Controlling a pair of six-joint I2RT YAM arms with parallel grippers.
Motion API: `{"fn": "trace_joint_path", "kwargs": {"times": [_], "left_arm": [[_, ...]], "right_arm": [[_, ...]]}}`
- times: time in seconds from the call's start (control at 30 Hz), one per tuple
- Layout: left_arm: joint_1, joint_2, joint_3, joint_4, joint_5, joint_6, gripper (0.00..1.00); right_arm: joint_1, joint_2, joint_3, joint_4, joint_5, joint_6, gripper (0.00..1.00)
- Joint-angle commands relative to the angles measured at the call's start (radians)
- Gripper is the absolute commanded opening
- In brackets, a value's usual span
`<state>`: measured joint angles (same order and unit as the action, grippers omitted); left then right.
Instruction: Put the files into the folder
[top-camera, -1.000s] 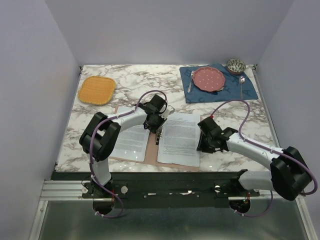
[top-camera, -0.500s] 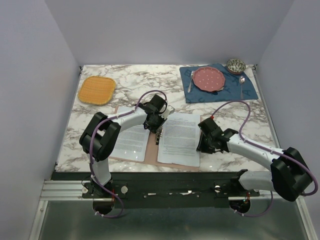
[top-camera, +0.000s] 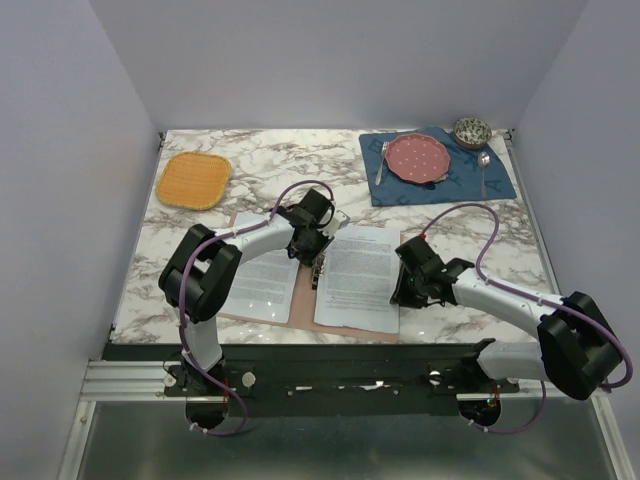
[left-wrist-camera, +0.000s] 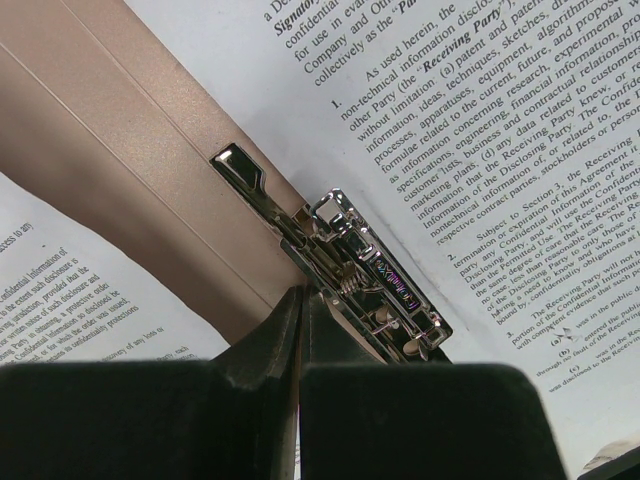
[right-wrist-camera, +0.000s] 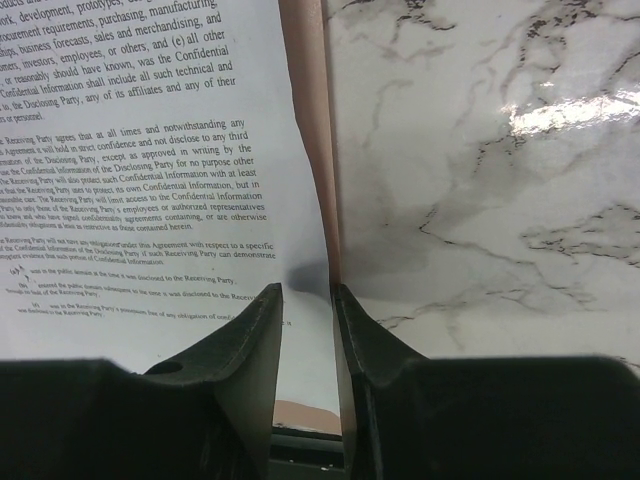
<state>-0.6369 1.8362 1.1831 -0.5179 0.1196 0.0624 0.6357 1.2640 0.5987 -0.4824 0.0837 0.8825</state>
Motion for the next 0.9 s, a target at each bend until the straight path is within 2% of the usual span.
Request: {"fn": "trace_joint_path", "kwargs": {"times": [0.0,0.57,0.87], "left_arm": [[-0.003,0.031,-0.042,-0.001,-0.034,0.004,0.07],[-0.003,0.026,-0.039,-0.002,-0.032,0.007,0.07],[0.008,-0.009,0.012,-0.050,-0.012,0.028,0.07]], "right_arm": [[0.007,0.009,-0.007,0.022,-0.021,0.012,0.35],[0.032,0.035,0.024,0.002,-0.025,-0.004,0.34],[0.030,-0.028,0.156,-0.142,0.013,-0.126,0.50]]}}
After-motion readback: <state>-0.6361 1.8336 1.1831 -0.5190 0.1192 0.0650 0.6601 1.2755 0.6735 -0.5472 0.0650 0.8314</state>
